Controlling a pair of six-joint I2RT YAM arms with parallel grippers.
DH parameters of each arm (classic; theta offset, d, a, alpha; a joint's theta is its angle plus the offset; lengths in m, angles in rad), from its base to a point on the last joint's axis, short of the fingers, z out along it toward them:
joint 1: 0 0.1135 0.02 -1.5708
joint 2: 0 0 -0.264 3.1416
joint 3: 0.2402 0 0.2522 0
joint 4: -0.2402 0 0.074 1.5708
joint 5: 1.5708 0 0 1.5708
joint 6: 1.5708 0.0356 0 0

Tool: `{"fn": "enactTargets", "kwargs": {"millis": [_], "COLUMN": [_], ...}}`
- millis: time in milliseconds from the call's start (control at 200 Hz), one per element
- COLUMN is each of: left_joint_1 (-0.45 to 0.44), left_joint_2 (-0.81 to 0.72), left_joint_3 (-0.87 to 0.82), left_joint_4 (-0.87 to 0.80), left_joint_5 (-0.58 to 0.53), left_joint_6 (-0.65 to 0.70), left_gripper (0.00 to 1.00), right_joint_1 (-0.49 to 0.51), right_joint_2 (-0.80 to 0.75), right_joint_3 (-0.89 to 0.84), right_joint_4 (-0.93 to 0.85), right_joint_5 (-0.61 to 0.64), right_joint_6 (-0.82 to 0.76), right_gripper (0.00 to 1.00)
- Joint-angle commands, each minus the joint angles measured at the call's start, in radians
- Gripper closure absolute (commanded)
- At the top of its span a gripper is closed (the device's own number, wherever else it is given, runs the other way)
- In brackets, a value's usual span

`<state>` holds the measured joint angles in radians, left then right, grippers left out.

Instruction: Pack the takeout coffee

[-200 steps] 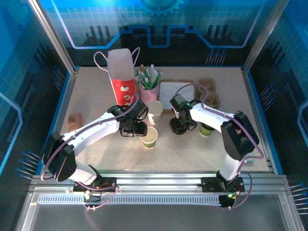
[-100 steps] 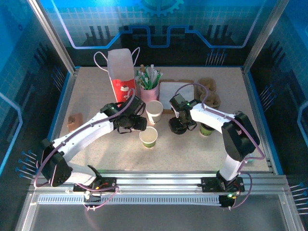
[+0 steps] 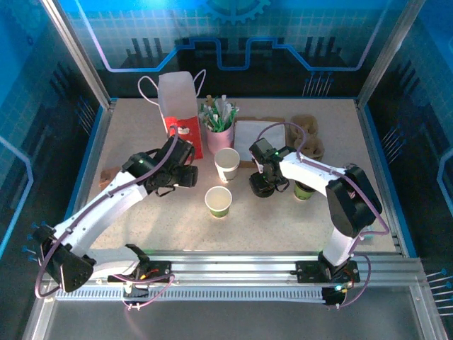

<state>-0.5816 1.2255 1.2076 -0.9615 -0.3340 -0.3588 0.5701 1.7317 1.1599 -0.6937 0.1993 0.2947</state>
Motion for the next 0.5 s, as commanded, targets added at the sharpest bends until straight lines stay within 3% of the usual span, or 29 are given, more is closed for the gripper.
{"fn": "enactTargets", "kwargs": {"millis": [0, 495], "left_joint_1": [0.026, 0.062], "left_joint_2": [-0.044, -0.128], "left_joint_3": [0.011, -0.106], "left_joint_4": [-0.032, 0.092], "left_joint_5": [-0.077, -0.072], "left_joint_6": [0.052, 0.055], "left_gripper": [0.39, 0.34], "right_joint_1": [0.008, 0.017], "right_joint_2": [-0.013, -0.145], "right_joint_3": [0.018, -0.006], "right_joint_4": [0.0, -0.03], "right_joint_5": [0.012, -0.009], "right_joint_6": [-0.002, 0.006], "right_gripper": [0.3, 0.36]}}
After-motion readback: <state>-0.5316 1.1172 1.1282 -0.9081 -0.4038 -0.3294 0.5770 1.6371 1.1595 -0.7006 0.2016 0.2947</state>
